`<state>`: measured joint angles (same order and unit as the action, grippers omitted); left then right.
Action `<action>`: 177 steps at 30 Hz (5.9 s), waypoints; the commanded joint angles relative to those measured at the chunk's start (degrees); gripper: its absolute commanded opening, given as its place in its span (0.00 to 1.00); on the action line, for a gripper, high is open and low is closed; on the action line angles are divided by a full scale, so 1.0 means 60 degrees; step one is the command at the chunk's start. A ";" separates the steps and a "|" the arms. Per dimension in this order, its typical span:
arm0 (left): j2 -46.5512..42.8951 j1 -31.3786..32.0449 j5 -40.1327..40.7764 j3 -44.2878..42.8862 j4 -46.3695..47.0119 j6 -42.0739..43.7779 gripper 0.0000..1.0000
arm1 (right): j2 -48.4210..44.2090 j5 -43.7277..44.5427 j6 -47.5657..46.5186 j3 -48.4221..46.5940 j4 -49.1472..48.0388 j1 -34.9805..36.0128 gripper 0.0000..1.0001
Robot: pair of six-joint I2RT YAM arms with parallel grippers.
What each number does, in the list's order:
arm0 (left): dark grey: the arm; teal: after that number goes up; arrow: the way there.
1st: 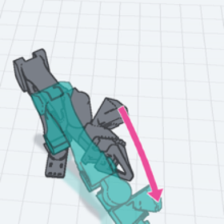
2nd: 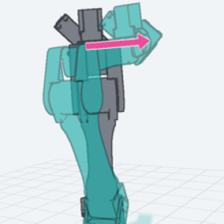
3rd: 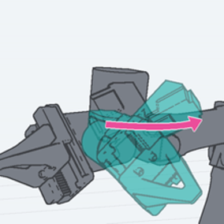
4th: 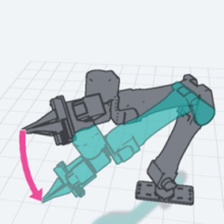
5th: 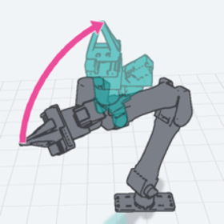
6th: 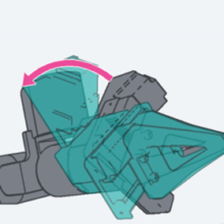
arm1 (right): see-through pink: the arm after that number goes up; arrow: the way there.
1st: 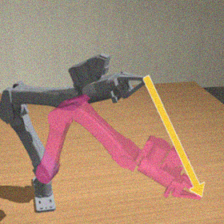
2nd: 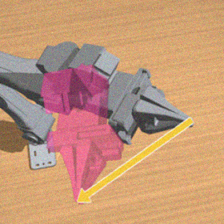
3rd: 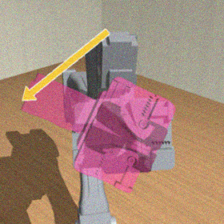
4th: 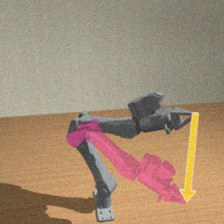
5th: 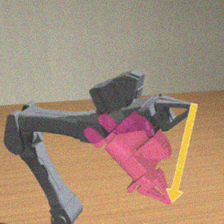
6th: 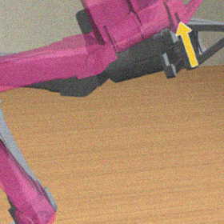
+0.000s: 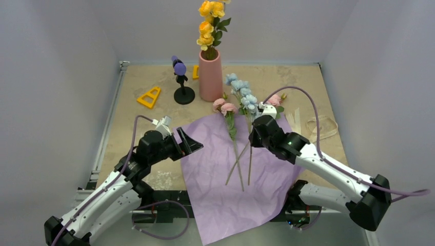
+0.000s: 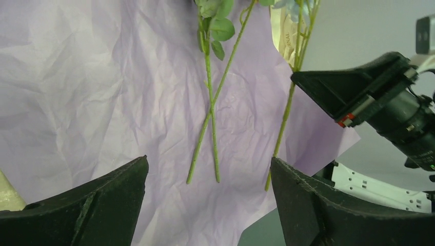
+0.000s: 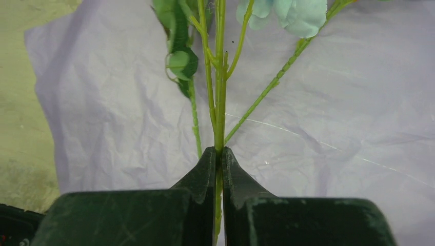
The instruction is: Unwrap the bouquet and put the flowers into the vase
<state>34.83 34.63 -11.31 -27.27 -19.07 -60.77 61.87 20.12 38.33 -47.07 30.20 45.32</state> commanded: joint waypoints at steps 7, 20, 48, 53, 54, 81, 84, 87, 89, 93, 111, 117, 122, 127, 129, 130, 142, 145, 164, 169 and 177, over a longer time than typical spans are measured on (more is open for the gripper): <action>0.0085 0.0021 0.0842 -0.0706 0.1595 0.0569 1.00 | -0.3589 -0.1006 -0.1395 0.0003 -0.0388 0.0005 0.00; 0.2359 -0.0008 -0.2045 -0.1463 0.7742 0.1659 1.00 | -0.5675 -0.2135 -0.3519 0.0231 -0.0824 0.0158 0.00; 0.5191 0.0500 -0.2998 -0.4395 0.8167 0.3024 0.94 | -0.3941 -0.1597 -0.3102 -0.1230 -0.2386 0.1853 0.00; 0.5231 0.0512 -0.2910 -0.4688 0.8456 0.2823 0.92 | -0.3810 -0.1606 -0.3114 -0.1160 -0.2408 0.1965 0.00; 0.5266 0.0505 -0.2942 -0.4765 0.8529 0.2765 0.92 | -0.3798 -0.1608 -0.3096 -0.1132 -0.2425 0.1981 0.00; 0.5999 0.0502 -0.3801 -0.5954 0.8582 0.2334 0.00 | -0.3659 -0.1161 -0.2891 -0.1435 -0.2101 0.2642 0.00; 0.5938 0.0511 -0.3745 -0.6082 0.8354 0.2373 0.00 | -0.3721 -0.0974 -0.2804 -0.1642 -0.1767 0.2642 0.23; 0.5724 0.0498 -0.3391 -0.6456 0.7589 0.2801 0.00 | -0.3963 -0.1066 -0.2811 -0.1758 -0.1617 0.2642 0.54; 0.5571 0.0486 -0.3096 -0.6879 0.6851 0.3276 0.00 | -0.4183 -0.1169 -0.2734 -0.1904 -0.1402 0.2642 0.64; 0.5549 0.0420 -0.2865 -0.8380 0.4975 0.4532 0.00 | -0.4628 -0.1205 -0.2658 -0.2438 -0.0860 0.2627 0.70; 0.7493 -0.0724 0.1001 -1.3086 0.5384 0.9958 0.00 | -0.5811 -0.0394 -0.2275 -0.1730 -0.0339 0.2640 0.64; 0.8376 -0.1331 0.1397 -1.3607 0.6058 0.9931 0.00 | -0.5524 -0.0684 -0.2240 -0.1403 -0.0466 0.2631 0.63; 0.8894 -0.1413 0.1555 -1.3772 0.7105 1.0085 0.00 | -0.5422 -0.0946 -0.2240 -0.1068 -0.0741 0.2641 0.63; 0.9534 -0.1436 0.1516 -1.4351 0.7084 1.0540 0.00 | -0.5464 -0.1032 -0.2169 -0.0816 -0.0821 0.2634 0.63; 0.9700 -0.1436 0.1593 -1.4338 0.6984 1.0737 0.00 | -0.5546 -0.0989 -0.2179 -0.0725 -0.0837 0.2628 0.63; 0.9720 -0.1436 0.1605 -1.4220 0.6994 1.0831 0.00 | -0.5575 -0.0950 -0.2187 -0.0703 -0.0831 0.2640 0.63; 0.9905 -0.1465 0.1641 -1.2957 0.7611 1.0787 0.00 | -0.5539 -0.0753 -0.2461 -0.0736 -0.0653 0.2637 0.63; 0.9910 -0.1467 0.1583 -1.2663 0.7660 1.0723 0.00 | -0.5606 -0.0618 -0.2505 -0.0671 -0.0631 0.2627 0.63; 1.0658 -0.1451 0.1742 -1.0894 0.7471 1.0751 0.00 | -0.5358 -0.0656 -0.2496 -0.0537 -0.0899 0.2629 0.63; 1.1047 -0.1459 0.1850 -1.0881 0.7495 1.0695 0.00 | -0.5351 -0.0625 -0.2509 -0.0418 -0.0972 0.2627 0.64; 1.1455 -0.1465 0.2154 -1.0624 0.7461 1.0728 0.00 | -0.5177 -0.0616 -0.2623 -0.0476 -0.0994 0.2627 0.63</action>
<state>103.07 26.26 -0.60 -91.92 22.98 3.68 30.46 15.55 23.81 -49.98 26.46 60.75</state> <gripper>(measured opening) 0.049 0.635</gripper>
